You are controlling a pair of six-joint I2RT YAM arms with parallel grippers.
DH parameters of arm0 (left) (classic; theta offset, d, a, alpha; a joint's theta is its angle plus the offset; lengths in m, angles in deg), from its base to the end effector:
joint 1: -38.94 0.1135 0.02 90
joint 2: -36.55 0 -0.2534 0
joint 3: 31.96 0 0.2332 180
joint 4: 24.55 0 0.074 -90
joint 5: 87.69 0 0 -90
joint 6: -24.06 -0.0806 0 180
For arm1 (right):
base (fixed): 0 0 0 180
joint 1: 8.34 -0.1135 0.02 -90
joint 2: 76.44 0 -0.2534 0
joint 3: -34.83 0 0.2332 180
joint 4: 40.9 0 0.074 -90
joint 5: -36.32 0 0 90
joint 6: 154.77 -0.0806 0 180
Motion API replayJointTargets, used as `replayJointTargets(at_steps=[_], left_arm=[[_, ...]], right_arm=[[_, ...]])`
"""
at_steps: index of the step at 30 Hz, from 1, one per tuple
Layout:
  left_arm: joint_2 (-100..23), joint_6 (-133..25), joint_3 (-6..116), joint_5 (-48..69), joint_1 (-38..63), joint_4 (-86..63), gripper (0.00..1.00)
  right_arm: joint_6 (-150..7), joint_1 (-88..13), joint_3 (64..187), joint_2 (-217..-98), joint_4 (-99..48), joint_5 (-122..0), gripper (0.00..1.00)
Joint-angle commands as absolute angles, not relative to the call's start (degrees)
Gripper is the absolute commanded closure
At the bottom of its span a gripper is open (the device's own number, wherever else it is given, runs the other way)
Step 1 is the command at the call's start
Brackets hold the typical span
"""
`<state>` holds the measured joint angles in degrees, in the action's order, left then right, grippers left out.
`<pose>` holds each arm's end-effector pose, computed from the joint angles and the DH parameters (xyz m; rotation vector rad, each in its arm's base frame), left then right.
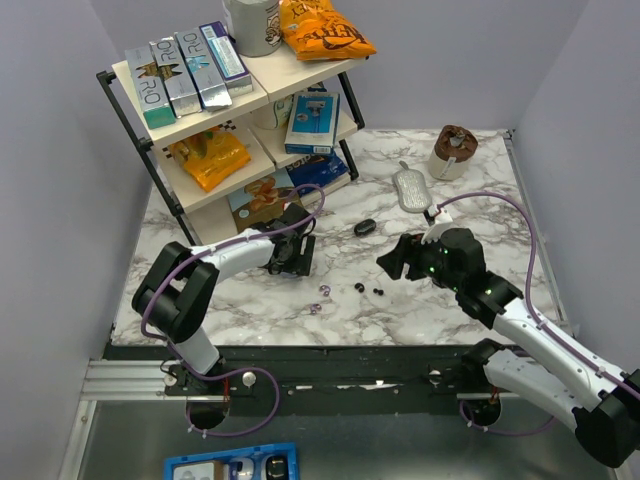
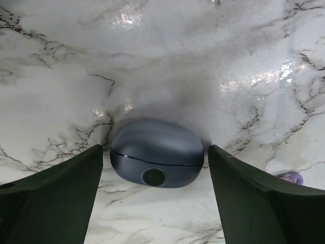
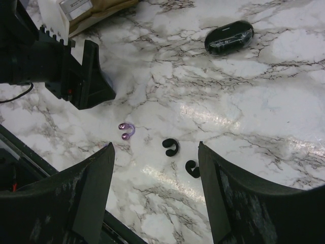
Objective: Insert the wireless bluetooth earbuds into the charging case
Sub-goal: Pick up the charging case at the center of the board.
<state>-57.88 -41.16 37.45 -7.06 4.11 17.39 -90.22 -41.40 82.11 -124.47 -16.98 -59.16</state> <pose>0.2628 -0.1668 0.1262 0.1924 2.7053 -0.0819 0.1834 0.1286 0.2345 -0.2016 2.0697 0.7380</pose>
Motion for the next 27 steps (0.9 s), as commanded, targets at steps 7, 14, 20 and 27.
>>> replayJointTargets(at_steps=[7, 14, 20, 27], left_arm=[[-58.72, -42.73, 36.3, -7.19, 3.96, 19.71, 0.15], [-59.25, -43.35, 36.21, -7.01, 3.43, 20.68, 0.32], [-56.71, -43.61, 36.3, -8.58, 2.73, 20.68, 0.81], [-44.24, -43.96, 35.34, -9.39, -1.57, 14.81, 1.0]], right_arm=[[-90.52, -41.83, 80.85, -123.81, -17.56, -60.27, 0.25], [-90.61, -41.83, 80.76, -123.72, -17.65, -60.1, 0.25], [-90.87, -41.74, 81.55, -123.55, -17.38, -60.53, 0.25], [-91.14, -41.83, 86.73, -123.63, -14.58, -60.45, 0.25]])
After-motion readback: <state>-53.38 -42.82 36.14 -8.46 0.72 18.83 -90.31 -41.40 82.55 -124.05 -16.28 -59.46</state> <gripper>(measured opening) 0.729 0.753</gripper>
